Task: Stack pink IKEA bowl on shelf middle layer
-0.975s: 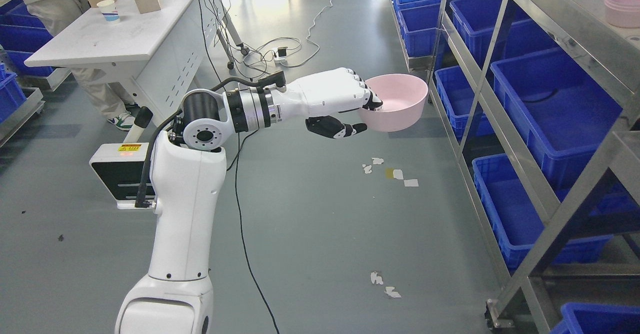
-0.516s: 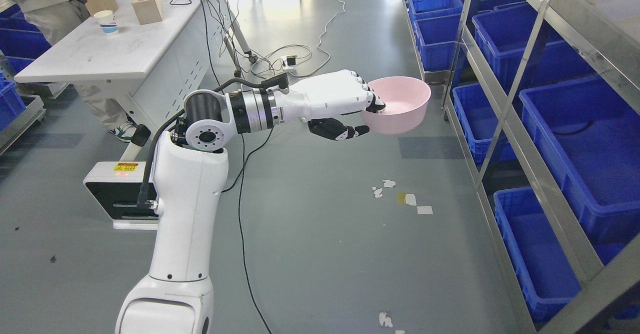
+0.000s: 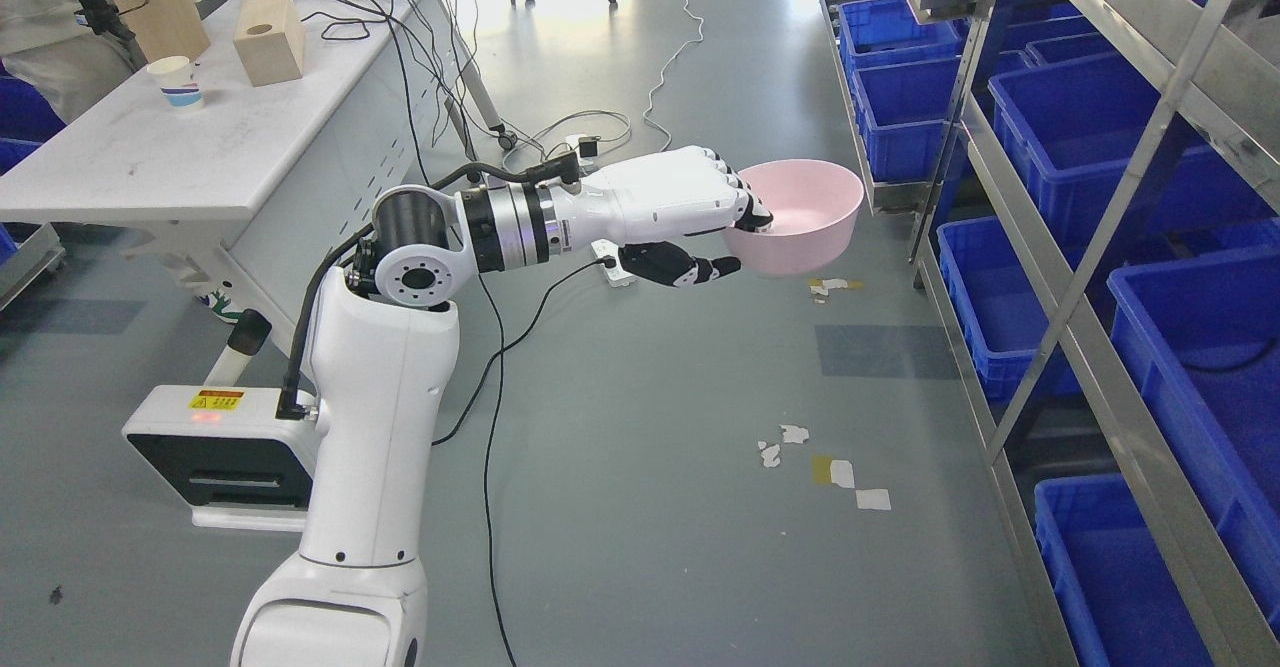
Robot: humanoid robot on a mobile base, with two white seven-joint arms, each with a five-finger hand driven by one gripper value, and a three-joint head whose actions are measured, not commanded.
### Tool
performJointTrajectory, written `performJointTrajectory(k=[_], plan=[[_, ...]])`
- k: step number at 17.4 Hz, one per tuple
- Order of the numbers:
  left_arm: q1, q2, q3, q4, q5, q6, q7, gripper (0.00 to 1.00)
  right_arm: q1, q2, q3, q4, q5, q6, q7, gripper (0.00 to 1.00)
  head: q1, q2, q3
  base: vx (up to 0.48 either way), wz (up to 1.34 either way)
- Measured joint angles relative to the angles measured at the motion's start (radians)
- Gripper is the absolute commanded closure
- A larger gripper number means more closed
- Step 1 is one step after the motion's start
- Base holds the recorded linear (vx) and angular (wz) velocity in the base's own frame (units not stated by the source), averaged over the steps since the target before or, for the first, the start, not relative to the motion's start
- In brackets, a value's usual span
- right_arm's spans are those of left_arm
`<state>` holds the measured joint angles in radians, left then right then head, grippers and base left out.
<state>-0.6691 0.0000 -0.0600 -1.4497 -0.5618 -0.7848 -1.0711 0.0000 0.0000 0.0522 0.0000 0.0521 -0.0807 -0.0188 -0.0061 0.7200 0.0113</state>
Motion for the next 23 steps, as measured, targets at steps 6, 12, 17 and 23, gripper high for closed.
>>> performJointTrajectory(k=[6, 12, 17, 23], plan=[[0.003, 0.000, -0.004, 0.000, -0.001, 0.000, 0.000, 0.98, 0.000, 0.000, 0.000, 0.000, 0.000, 0.000, 0.000, 0.00, 0.0000, 0.000, 0.000, 0.417, 0.06], [0.004, 0.000, -0.005, 0.000, -0.002, 0.000, 0.008, 0.98, 0.000, 0.000, 0.000, 0.000, 0.000, 0.000, 0.000, 0.00, 0.0000, 0.000, 0.000, 0.369, 0.14], [0.002, 0.000, -0.005, 0.000, -0.001, 0.000, 0.026, 0.97, 0.000, 0.000, 0.000, 0.000, 0.000, 0.000, 0.000, 0.00, 0.0000, 0.000, 0.000, 0.286, 0.08], [-0.006, 0.000, -0.009, 0.000, 0.001, 0.000, 0.050, 0.97, 0.000, 0.000, 0.000, 0.000, 0.000, 0.000, 0.000, 0.00, 0.0000, 0.000, 0.000, 0.192, 0.04]])
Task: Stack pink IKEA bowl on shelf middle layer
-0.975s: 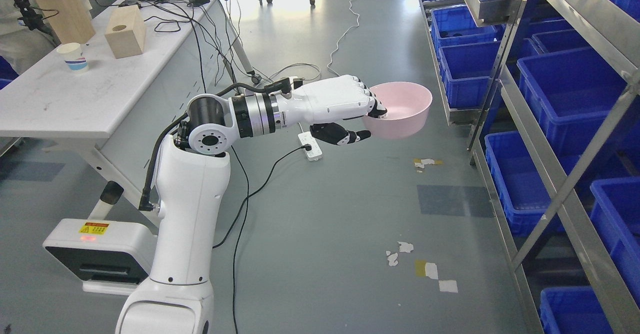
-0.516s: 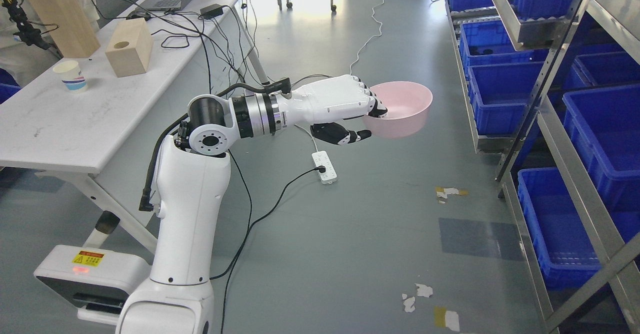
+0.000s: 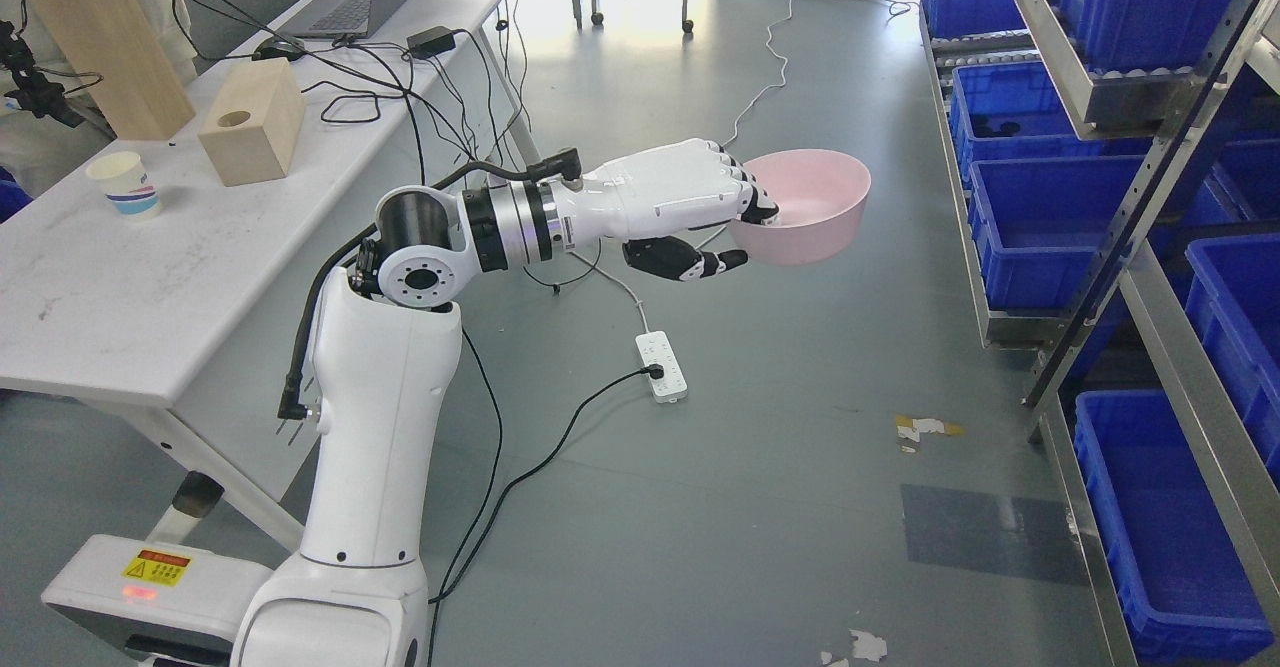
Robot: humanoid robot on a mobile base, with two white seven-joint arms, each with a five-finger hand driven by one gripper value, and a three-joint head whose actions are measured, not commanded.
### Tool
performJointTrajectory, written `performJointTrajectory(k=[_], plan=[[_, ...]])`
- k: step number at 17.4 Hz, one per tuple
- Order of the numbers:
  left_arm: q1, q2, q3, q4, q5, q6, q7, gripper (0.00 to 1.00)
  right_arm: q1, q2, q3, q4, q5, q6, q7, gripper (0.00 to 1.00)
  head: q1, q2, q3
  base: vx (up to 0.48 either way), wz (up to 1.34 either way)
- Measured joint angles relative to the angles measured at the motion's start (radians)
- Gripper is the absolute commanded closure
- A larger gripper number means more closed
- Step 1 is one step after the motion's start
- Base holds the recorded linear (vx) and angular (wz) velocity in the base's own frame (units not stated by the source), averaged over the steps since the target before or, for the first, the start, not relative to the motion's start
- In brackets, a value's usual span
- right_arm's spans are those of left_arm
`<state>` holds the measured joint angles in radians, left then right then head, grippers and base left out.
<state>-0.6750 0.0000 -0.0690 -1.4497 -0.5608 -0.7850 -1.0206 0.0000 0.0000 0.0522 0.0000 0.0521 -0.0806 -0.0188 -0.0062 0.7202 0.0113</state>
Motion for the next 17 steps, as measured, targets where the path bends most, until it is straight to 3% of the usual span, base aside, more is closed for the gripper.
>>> performJointTrajectory(k=[9, 17], plan=[[-0.046, 0.000, -0.028, 0.001, 0.002, 0.000, 0.013, 0.97, 0.000, 0.000, 0.000, 0.000, 0.000, 0.000, 0.000, 0.00, 0.0000, 0.000, 0.000, 0.137, -0.21], [-0.061, 0.000, -0.059, 0.001, 0.006, 0.000, 0.029, 0.97, 0.000, 0.000, 0.000, 0.000, 0.000, 0.000, 0.000, 0.00, 0.0000, 0.000, 0.000, 0.104, -1.08]])
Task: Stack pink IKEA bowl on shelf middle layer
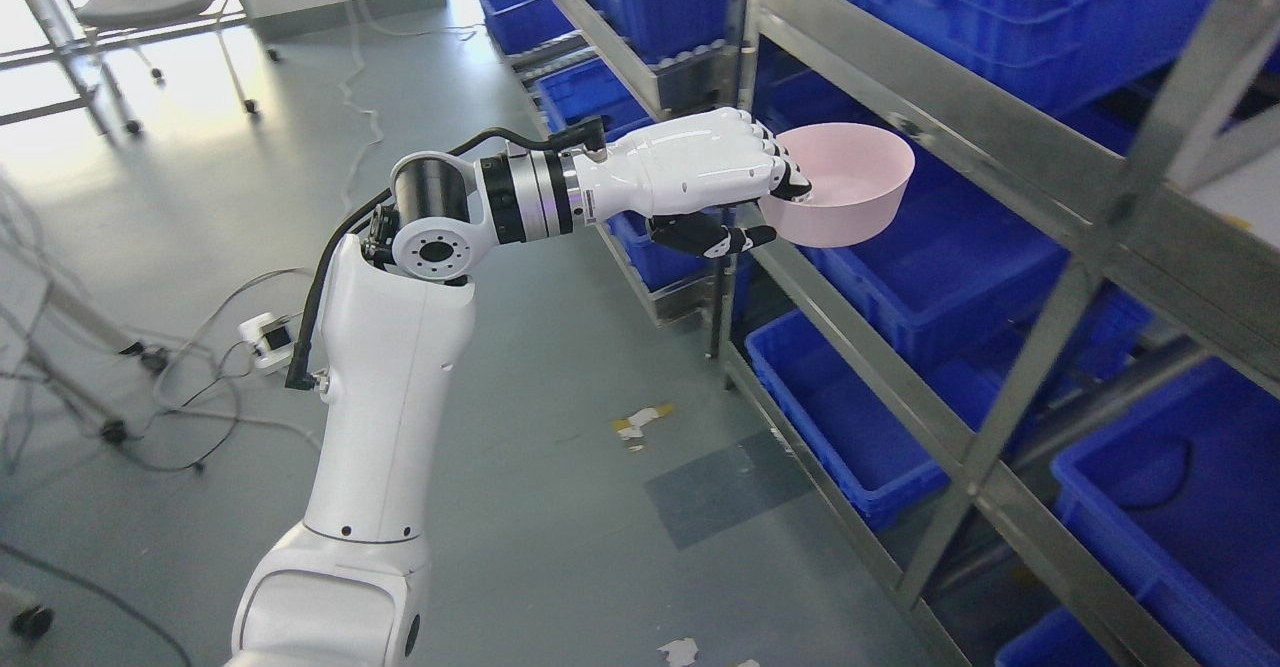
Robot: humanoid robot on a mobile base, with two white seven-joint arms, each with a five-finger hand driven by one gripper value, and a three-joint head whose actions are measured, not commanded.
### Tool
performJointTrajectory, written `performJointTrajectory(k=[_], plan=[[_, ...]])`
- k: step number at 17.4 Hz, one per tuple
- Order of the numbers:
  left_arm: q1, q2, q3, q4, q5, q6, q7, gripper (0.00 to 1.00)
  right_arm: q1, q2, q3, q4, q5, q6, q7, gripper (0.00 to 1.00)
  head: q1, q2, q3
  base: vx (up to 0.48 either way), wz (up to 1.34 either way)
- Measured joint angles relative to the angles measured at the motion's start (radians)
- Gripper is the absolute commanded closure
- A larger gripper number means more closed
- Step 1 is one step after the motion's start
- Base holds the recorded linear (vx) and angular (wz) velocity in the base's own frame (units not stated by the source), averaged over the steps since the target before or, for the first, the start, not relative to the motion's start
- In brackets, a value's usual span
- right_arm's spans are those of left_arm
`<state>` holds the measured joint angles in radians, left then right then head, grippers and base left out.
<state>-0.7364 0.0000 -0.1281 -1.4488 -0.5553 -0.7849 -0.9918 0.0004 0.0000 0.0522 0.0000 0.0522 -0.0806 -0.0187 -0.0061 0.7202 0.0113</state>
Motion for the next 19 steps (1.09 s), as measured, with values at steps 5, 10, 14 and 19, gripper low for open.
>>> performJointTrajectory(k=[5, 10, 14, 19], plan=[[-0.106, 0.000, -0.001, -0.004, 0.031, 0.000, 0.039, 0.97, 0.000, 0.000, 0.000, 0.000, 0.000, 0.000, 0.000, 0.00, 0.0000, 0.000, 0.000, 0.029, -1.13], [-0.202, 0.000, 0.038, 0.027, 0.007, 0.000, 0.036, 0.97, 0.000, 0.000, 0.000, 0.000, 0.000, 0.000, 0.000, 0.00, 0.0000, 0.000, 0.000, 0.031, -0.97], [-0.239, 0.000, 0.068, 0.063, -0.086, 0.000, -0.002, 0.97, 0.000, 0.000, 0.000, 0.000, 0.000, 0.000, 0.000, 0.00, 0.0000, 0.000, 0.000, 0.067, -0.89], [-0.249, 0.000, 0.080, 0.104, -0.202, 0.000, -0.013, 0.97, 0.000, 0.000, 0.000, 0.000, 0.000, 0.000, 0.000, 0.00, 0.0000, 0.000, 0.000, 0.080, -0.56]])
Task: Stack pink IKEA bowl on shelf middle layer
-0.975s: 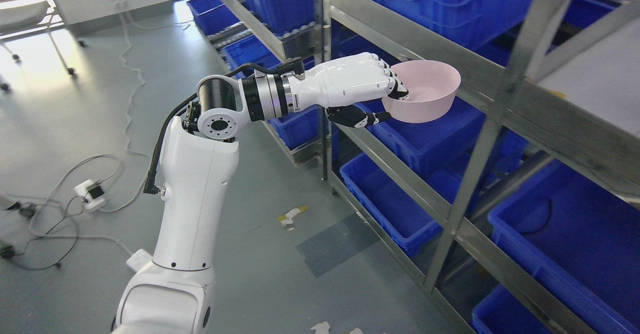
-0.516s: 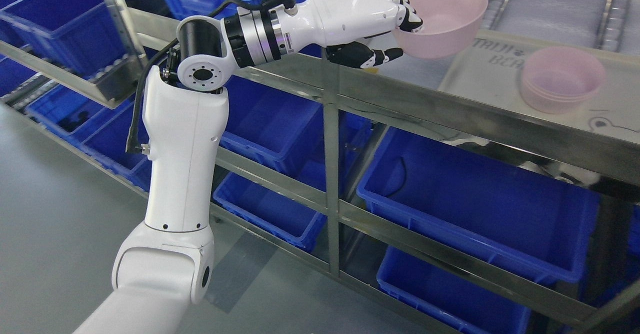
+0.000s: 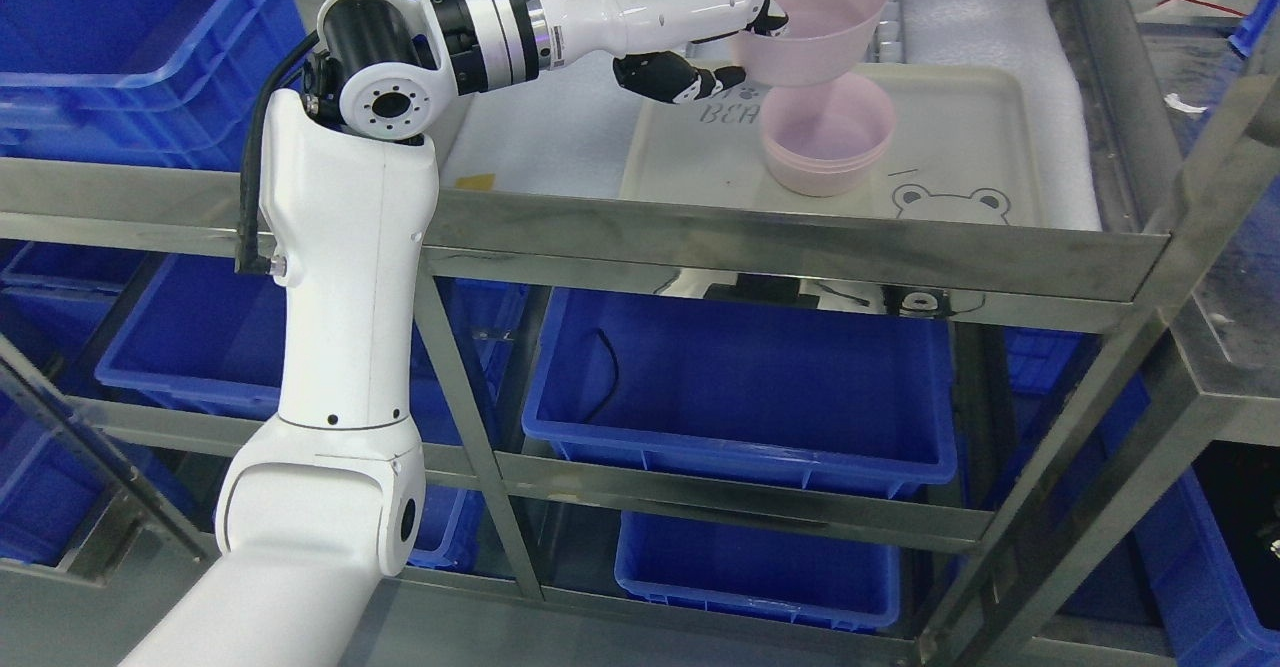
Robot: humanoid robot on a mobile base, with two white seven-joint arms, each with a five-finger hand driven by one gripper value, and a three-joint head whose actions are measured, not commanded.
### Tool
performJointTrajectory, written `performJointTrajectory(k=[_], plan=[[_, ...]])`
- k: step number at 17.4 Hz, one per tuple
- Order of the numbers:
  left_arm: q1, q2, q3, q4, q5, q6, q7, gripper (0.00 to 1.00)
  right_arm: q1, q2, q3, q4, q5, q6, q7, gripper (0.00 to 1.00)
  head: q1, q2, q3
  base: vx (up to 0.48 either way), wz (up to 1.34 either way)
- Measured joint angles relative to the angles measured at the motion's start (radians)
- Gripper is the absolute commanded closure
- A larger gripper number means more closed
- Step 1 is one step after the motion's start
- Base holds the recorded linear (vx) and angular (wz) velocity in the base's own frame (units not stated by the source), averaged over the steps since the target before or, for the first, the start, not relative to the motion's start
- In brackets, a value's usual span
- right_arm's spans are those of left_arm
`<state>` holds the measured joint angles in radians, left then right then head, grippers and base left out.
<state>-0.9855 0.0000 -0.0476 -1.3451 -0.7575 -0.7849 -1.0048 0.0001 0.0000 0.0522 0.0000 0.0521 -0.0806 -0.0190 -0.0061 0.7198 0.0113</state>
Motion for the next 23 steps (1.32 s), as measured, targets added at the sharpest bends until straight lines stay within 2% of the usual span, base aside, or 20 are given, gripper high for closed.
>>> performJointTrajectory(k=[10, 23], plan=[[0.058, 0.000, -0.024, 0.025, -0.082, 0.000, -0.080, 0.96, 0.000, 0.000, 0.000, 0.000, 0.000, 0.000, 0.000, 0.00, 0.0000, 0.000, 0.000, 0.025, -0.14], [0.011, 0.000, -0.030, 0.115, -0.141, 0.000, -0.009, 0.93, 0.000, 0.000, 0.000, 0.000, 0.000, 0.000, 0.000, 0.00, 0.0000, 0.000, 0.000, -0.002, 0.01]])
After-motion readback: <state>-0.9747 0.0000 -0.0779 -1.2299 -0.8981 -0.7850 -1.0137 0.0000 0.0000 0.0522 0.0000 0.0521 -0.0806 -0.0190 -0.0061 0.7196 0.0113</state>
